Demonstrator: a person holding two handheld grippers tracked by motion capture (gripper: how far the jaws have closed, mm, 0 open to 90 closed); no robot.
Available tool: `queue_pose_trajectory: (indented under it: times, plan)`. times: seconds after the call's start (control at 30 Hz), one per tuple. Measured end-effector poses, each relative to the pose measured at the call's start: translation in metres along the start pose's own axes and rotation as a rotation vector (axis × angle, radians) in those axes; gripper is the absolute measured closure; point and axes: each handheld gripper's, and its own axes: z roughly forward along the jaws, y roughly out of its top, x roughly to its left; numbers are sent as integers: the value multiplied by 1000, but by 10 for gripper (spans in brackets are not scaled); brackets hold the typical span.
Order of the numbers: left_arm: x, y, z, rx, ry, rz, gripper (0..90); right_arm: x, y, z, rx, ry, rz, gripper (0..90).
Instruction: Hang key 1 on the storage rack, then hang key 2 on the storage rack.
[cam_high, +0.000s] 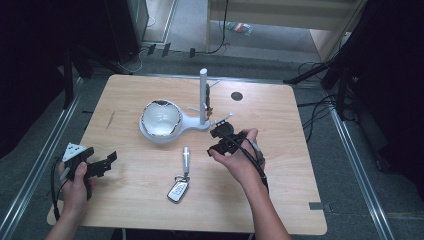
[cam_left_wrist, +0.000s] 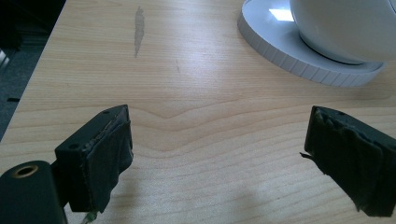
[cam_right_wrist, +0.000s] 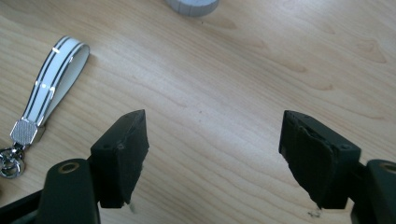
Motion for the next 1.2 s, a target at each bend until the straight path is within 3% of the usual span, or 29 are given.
queue_pose_trajectory:
  times: [0.37, 0.83, 1.2]
  plan:
    - [0, 0, 0, 0, 0, -1, 80, 20, -3, 3, 37, 8, -31, 263]
    - [0, 0, 0, -2, 1, -4, 80, 44, -1, 14, 86, 51, -66, 324]
    - [0, 0, 0, 0, 1, 2, 80, 63, 4, 22, 100, 87, -64, 361]
